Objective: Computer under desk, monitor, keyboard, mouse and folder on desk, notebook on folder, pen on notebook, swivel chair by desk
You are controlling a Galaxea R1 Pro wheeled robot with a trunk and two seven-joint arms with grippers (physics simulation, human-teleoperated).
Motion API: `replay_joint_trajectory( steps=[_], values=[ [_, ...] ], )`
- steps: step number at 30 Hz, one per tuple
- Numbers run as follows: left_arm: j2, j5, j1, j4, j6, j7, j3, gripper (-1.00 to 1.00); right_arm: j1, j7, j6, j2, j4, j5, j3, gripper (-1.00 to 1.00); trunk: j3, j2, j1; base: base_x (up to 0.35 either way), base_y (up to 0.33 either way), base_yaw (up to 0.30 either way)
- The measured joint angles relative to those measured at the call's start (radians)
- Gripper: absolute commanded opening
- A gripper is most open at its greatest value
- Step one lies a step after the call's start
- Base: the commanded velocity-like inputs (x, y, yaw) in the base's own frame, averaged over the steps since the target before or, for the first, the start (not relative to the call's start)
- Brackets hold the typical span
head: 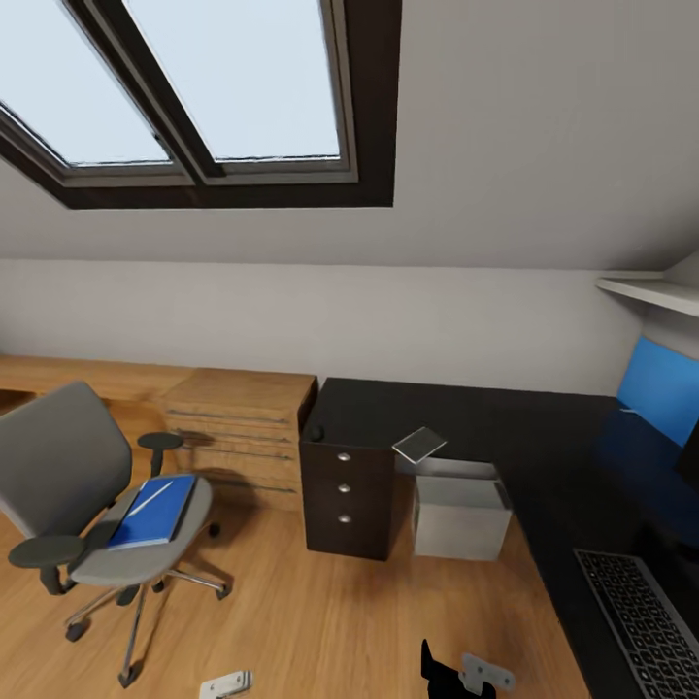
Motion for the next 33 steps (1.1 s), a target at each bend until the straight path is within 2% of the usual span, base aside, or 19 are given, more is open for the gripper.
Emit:
replay_joint_trajectory(
  steps=[2,7,11,12,13,15,16,17,18,19,21,22,23,24,25,27,29,31,33],
  values=[
    [0.001,-0.001,0.000,-0.001,-0.029,0.001,0.000,1.00,0.000,0.000,-0.001,-0.003,-0.001,0.000,0.000,1.00,0.000,0.000,0.000,0.316,0.156,0.000],
    [0.001,-0.001,0.000,-0.008,-0.179,0.003,-0.001,1.00,0.000,0.001,-0.003,-0.004,-0.008,0.002,0.004,1.00,0.000,0.000,0.000,0.317,0.139,0.000],
    [0.000,-0.005,0.000,-0.068,-0.236,0.004,-0.002,1.00,-0.002,-0.003,0.002,-0.001,-0.026,0.008,0.007,1.00,0.000,0.000,0.000,0.321,0.099,0.000],
    [-0.002,-0.006,0.000,-0.099,-0.241,0.004,-0.003,1.00,-0.005,-0.014,0.023,0.003,-0.044,0.020,0.007,1.00,0.000,0.000,0.000,0.325,0.038,0.000],
    [-0.004,-0.009,0.000,-0.146,-0.234,0.005,-0.004,1.00,-0.010,-0.054,0.090,0.012,-0.079,0.047,0.006,1.00,0.000,0.000,0.000,0.326,0.025,0.000],
    [-0.002,-0.010,0.000,-0.219,-0.181,0.008,-0.003,1.00,-0.025,-0.122,0.203,0.031,-0.135,0.079,0.000,1.00,0.000,0.000,0.000,0.327,0.024,0.000],
    [-0.001,-0.012,0.000,-0.283,-0.117,0.018,-0.001,1.00,-0.036,-0.180,0.285,0.048,-0.187,0.101,0.003,1.00,0.000,0.000,0.000,0.327,0.042,0.000],
    [0.001,-0.013,0.000,-0.325,-0.077,0.029,0.001,1.00,-0.041,-0.210,0.328,0.058,-0.219,0.112,0.003,1.00,0.000,0.000,0.000,0.327,0.073,0.000],
    [0.006,-0.015,0.000,-0.412,0.004,0.065,0.004,1.00,-0.048,-0.260,0.412,0.061,-0.284,0.131,0.005,1.00,0.000,0.000,0.000,0.326,0.104,0.000],
    [0.014,-0.012,0.000,-0.514,0.082,0.123,0.003,1.00,-0.052,-0.295,0.497,0.061,-0.354,0.145,0.011,1.00,0.001,0.000,0.000,0.322,0.146,0.000],
    [0.030,-0.007,0.000,-0.819,0.277,0.384,-0.005,1.00,-0.061,-0.344,0.768,0.061,-0.572,0.158,0.064,1.00,0.001,0.000,0.000,0.319,0.172,0.000],
    [0.031,-0.004,0.000,-0.863,0.300,0.425,-0.007,1.00,-0.062,-0.348,0.818,0.061,-0.615,0.155,0.073,1.00,0.000,0.000,0.000,0.318,0.186,0.000],
    [0.032,0.002,0.000,-0.962,0.359,0.537,-0.034,1.00,-0.065,-0.358,1.039,0.061,-0.749,0.085,0.109,1.00,0.000,0.001,0.000,0.317,0.186,0.000],
    [0.033,0.010,0.001,-0.980,0.369,0.554,-0.042,1.00,-0.067,-0.359,1.099,0.061,-0.828,0.055,0.131,1.00,0.000,0.000,0.000,0.317,0.185,0.000],
    [0.034,0.015,0.001,-0.981,0.371,0.559,-0.045,1.00,-0.067,-0.360,1.118,0.061,-0.843,0.037,0.143,1.00,0.000,0.000,0.000,0.317,0.179,0.000],
    [0.038,0.030,0.001,-0.919,0.369,0.567,-0.061,1.00,-0.066,-0.360,1.160,0.061,-0.873,-0.004,0.213,1.00,0.000,0.000,0.000,0.317,0.170,0.000],
    [0.040,0.033,0.001,-0.892,0.368,0.569,-0.063,1.00,-0.065,-0.359,1.171,0.061,-0.880,-0.016,0.236,1.00,0.000,0.000,0.000,0.317,0.163,0.000],
    [0.063,0.039,0.001,-0.877,0.366,0.572,-0.069,1.00,-0.064,-0.361,1.167,0.061,-0.858,-0.038,0.284,1.00,0.000,0.000,0.000,0.317,0.156,0.000],
    [0.065,0.040,0.001,-0.883,0.367,0.572,-0.071,1.00,-0.063,-0.365,1.159,0.061,-0.860,-0.038,0.289,1.00,0.000,0.000,0.000,0.311,0.160,0.000]
  ],
)
